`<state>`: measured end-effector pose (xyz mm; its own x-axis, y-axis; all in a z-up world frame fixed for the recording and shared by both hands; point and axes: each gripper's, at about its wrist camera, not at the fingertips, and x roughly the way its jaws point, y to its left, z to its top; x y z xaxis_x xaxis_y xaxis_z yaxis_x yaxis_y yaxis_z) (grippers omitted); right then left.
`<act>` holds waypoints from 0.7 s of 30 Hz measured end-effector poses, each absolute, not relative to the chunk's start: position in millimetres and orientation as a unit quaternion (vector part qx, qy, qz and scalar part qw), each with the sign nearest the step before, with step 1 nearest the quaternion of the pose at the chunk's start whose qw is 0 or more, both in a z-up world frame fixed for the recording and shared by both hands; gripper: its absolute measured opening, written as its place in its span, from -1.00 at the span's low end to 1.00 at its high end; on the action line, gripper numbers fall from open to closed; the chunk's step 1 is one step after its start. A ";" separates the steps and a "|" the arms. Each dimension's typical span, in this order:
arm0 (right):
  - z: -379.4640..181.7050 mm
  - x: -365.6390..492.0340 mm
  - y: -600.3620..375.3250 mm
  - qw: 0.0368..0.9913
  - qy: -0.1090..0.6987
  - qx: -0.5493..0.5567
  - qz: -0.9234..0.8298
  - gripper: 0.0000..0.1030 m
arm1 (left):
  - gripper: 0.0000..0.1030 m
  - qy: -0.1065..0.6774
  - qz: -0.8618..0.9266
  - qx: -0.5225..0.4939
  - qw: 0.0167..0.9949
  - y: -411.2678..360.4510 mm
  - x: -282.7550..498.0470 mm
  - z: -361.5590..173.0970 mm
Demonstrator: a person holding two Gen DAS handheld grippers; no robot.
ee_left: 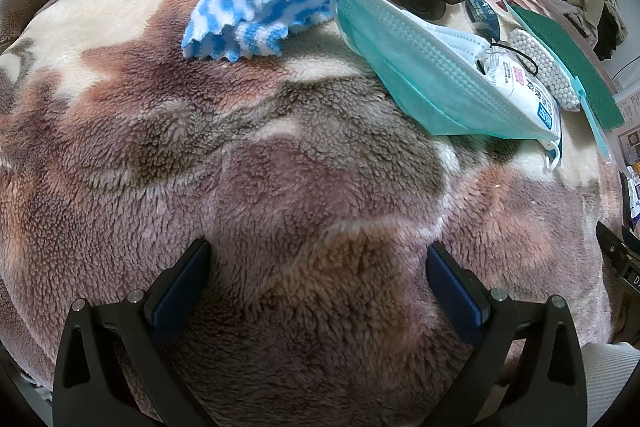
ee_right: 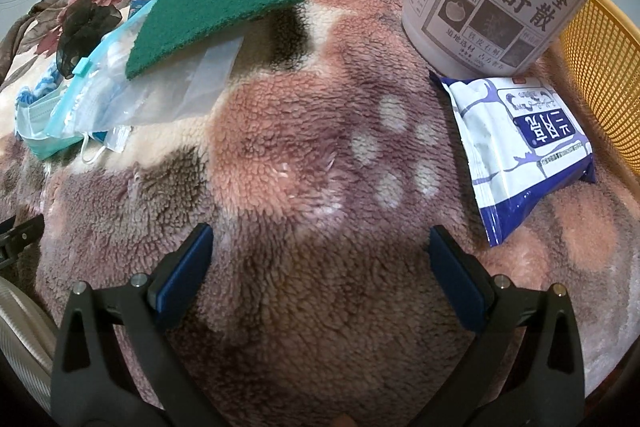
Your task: Organize soft objects
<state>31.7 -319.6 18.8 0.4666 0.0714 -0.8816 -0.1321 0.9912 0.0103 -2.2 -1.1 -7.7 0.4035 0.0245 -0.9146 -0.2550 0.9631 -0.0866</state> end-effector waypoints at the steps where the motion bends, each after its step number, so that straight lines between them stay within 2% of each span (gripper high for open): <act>1: 18.9 32.0 -319.9 0.856 0.513 -0.030 0.059 1.00 | 1.00 0.540 0.084 -0.107 0.831 -1.0 -2.4 -7.6; 21: 12.4 22.8 -318.5 0.847 0.527 -0.035 0.058 1.00 | 1.00 0.543 0.083 -0.102 0.829 -0.9 -2.5 -8.0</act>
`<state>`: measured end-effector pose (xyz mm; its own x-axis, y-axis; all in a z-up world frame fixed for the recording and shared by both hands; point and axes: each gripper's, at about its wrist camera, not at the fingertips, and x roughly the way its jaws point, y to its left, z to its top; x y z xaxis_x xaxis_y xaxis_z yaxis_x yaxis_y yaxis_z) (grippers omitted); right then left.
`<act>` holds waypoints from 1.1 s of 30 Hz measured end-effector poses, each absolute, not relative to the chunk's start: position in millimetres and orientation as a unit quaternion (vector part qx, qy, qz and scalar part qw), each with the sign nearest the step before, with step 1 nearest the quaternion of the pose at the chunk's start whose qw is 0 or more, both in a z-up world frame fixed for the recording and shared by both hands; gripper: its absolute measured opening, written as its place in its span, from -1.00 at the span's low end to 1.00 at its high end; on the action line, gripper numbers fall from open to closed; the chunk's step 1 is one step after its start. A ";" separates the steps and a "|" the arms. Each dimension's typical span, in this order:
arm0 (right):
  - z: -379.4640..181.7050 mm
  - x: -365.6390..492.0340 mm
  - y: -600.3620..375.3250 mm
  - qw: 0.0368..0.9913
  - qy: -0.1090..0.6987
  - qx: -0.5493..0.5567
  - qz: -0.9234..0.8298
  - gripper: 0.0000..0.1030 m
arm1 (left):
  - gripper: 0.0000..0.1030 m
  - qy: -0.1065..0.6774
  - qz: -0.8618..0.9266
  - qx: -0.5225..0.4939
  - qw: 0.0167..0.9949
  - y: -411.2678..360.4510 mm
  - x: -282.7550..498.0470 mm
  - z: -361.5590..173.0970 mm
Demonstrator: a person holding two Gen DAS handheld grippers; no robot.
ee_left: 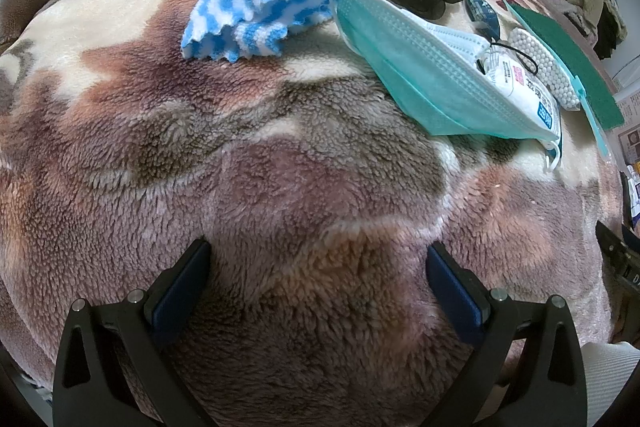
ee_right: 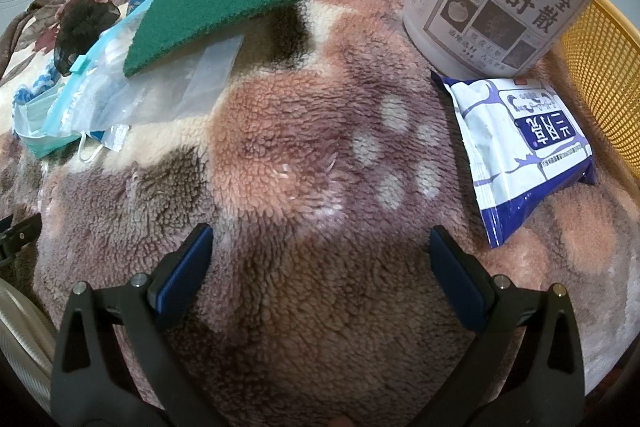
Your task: Organize soft objects
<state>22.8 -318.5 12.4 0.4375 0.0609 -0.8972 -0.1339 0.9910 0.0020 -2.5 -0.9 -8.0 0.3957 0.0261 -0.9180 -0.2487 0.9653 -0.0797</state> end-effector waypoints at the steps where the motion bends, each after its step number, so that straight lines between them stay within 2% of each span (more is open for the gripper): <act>1: 12.6 24.7 -317.9 0.839 0.539 -0.038 0.058 1.00 | 1.00 0.546 0.081 -0.098 0.828 -0.9 -2.4 -7.5; 6: 29.0 42.7 -315.4 0.814 0.577 -0.035 0.058 1.00 | 0.99 0.554 0.069 -0.091 0.825 0.7 -4.0 7.3; 15: 85.3 63.1 -289.5 0.844 0.524 -0.022 0.109 1.00 | 0.99 0.504 0.074 -0.096 0.855 14.5 -9.8 57.1; 23: 87.3 103.2 -260.0 0.854 0.507 -0.028 0.114 1.00 | 0.99 0.470 0.096 -0.129 0.868 56.3 34.2 92.6; 28: 99.3 108.2 -235.8 0.862 0.484 -0.041 0.146 1.00 | 0.99 0.474 0.107 -0.134 0.864 80.8 74.8 95.3; 33: 101.9 134.7 -174.0 0.852 0.476 -0.068 0.209 1.00 | 0.99 0.510 0.097 -0.132 0.844 89.4 108.7 74.8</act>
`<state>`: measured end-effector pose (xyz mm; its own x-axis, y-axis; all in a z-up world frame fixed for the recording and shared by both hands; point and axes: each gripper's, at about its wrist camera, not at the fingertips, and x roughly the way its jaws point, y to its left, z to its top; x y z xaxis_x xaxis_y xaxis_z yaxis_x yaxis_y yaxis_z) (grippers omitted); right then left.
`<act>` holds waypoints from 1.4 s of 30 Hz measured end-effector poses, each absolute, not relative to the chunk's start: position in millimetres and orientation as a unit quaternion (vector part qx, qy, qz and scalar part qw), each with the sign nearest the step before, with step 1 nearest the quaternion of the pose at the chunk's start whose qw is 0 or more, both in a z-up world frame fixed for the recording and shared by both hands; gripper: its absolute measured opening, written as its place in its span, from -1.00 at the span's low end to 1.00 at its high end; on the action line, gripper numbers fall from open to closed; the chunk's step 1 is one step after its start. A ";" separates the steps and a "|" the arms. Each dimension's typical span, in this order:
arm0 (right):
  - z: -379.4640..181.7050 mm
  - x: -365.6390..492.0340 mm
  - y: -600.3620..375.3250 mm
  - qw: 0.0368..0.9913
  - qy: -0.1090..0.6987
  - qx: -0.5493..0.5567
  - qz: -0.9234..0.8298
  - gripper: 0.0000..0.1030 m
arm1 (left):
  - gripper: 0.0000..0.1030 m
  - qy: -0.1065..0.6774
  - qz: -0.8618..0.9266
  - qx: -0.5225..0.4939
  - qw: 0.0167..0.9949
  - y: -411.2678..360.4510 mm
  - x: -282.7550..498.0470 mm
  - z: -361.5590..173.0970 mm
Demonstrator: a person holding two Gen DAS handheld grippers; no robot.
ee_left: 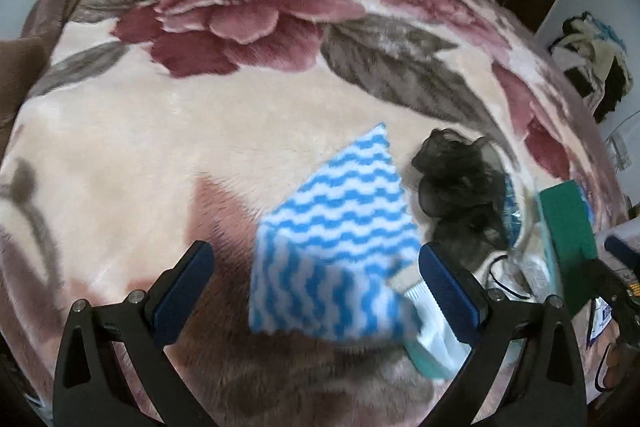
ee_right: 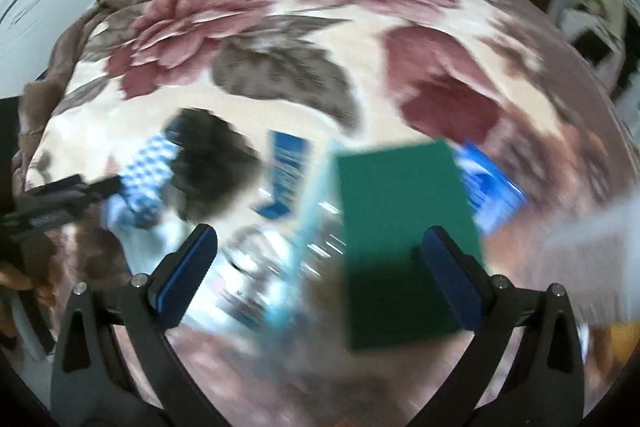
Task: Organize soft objects
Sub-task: 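Grasp the blue-white cloth with the left tool while the right tool grasps the black scrunchie, then lift the cloth and scrunchie with both tools and carry them toward the orange basket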
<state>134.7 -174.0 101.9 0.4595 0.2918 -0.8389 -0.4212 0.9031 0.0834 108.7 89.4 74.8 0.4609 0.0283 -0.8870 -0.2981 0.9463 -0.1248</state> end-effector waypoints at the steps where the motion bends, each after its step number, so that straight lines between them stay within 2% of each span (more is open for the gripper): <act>1: 99.6 139.9 -159.8 0.848 0.476 -0.075 0.221 1.00 | 0.97 0.526 0.094 -0.127 0.836 90.0 115.8 67.3; 5: 87.0 155.4 -114.5 0.832 0.487 -0.084 0.253 0.99 | 0.80 0.561 0.086 -0.123 0.814 89.3 127.6 45.0; 9: 81.8 162.9 -89.4 0.821 0.492 -0.080 0.277 0.93 | 0.62 0.557 0.083 -0.154 0.812 94.1 123.6 36.6; 10: 79.6 164.2 -84.5 0.818 0.495 -0.079 0.282 0.82 | 0.51 0.557 0.082 -0.158 0.811 95.2 122.8 35.8; 11: 76.8 166.1 -80.8 0.813 0.503 -0.074 0.284 0.74 | 0.25 0.556 0.082 -0.161 0.811 96.0 122.3 34.7; 12: 72.7 167.8 -78.4 0.806 0.514 -0.066 0.284 0.55 | 0.11 0.557 0.079 -0.163 0.811 96.5 122.4 33.7; 13: 69.8 169.4 -77.7 0.801 0.524 -0.058 0.284 0.25 | -0.02 0.558 0.073 -0.164 0.810 96.3 122.5 33.8; 14: 65.4 170.4 -76.9 0.792 0.537 -0.050 0.286 0.08 | -0.14 0.557 0.069 -0.163 0.812 95.5 122.2 35.1; 15: 62.2 170.8 -76.5 0.787 0.546 -0.045 0.285 -0.34 | -0.25 0.555 0.065 -0.159 0.814 94.8 121.9 36.9; 16: 60.7 169.1 -78.8 0.785 0.550 -0.038 0.284 -0.57 | -0.42 0.554 0.063 -0.154 0.816 94.4 121.3 39.1; 20: 72.1 157.1 -90.5 0.795 0.532 -0.026 0.292 -0.68 | -0.57 0.531 0.069 -0.155 0.830 96.5 110.8 56.6; 31: 112.2 112.4 -115.9 0.817 0.498 -0.004 0.290 -0.68 | -0.58 0.486 0.076 -0.152 0.857 76.0 76.0 114.3; 42: 129.4 75.2 -147.0 0.831 0.493 -0.008 0.258 -0.68 | -0.58 0.498 0.089 -0.139 0.851 46.3 46.2 124.7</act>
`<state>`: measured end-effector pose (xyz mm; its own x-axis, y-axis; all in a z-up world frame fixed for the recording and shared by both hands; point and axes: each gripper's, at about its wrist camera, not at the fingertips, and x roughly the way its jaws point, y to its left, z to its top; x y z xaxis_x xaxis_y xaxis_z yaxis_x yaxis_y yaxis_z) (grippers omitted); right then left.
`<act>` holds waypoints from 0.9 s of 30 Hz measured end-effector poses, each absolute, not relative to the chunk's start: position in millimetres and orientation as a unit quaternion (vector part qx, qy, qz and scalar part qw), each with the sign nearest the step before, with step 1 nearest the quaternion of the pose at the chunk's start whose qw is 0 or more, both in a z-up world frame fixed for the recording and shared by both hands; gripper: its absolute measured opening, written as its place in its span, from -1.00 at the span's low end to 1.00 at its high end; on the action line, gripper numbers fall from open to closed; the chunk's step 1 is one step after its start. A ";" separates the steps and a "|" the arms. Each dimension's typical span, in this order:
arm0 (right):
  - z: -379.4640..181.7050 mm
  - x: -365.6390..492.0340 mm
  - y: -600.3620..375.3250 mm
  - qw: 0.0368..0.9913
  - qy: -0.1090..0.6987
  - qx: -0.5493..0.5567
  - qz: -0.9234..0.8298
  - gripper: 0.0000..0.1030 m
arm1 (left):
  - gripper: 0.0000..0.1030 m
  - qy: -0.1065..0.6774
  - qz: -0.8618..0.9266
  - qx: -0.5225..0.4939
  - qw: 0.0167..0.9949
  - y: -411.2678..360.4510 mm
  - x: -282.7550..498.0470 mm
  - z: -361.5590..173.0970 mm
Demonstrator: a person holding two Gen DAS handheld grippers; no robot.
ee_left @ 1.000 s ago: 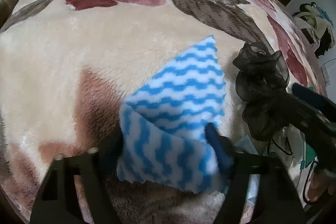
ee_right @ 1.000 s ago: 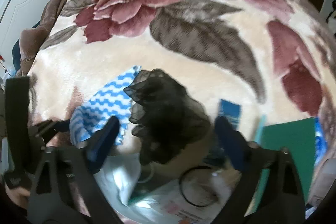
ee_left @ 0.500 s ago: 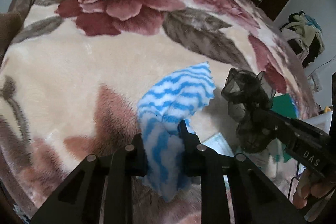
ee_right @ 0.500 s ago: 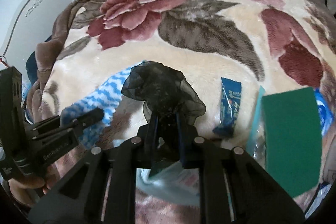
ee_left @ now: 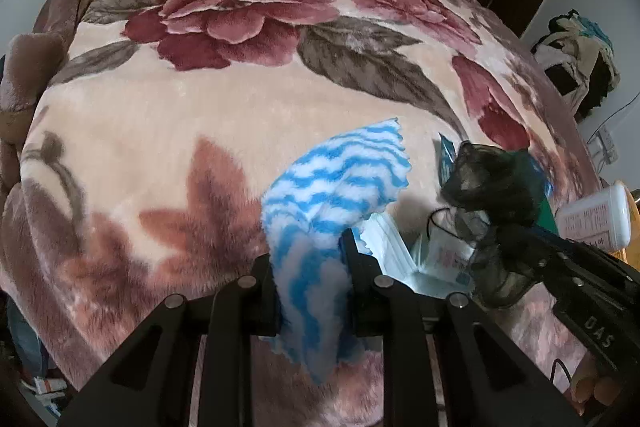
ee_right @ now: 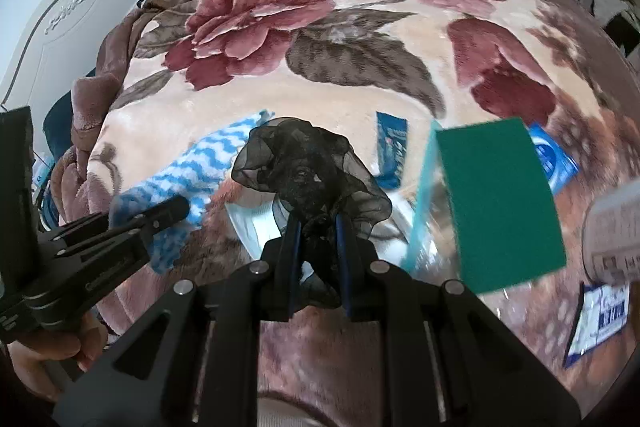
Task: Organize soft objects
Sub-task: 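Lift the cloth and scrunchie with both tools and carry them toward the orange basket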
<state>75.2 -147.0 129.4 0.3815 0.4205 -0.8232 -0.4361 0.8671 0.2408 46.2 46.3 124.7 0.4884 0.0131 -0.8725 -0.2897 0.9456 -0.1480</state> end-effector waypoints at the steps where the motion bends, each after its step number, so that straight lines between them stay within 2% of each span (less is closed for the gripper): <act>1: 130.6 72.3 -150.8 0.832 0.492 -0.005 0.256 -0.68 | -0.58 0.499 0.088 -0.138 0.851 43.3 42.9 125.5; 27: 161.6 31.6 -275.3 0.861 0.469 0.043 0.193 -0.67 | -0.57 0.501 0.024 -0.118 0.857 -66.3 27.9 155.3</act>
<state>31.6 -275.3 161.6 0.4848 0.3734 -0.7909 -0.2921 0.9215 0.2560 27.9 -66.3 155.3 0.4961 -0.0769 -0.8649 -0.1595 0.9710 -0.1778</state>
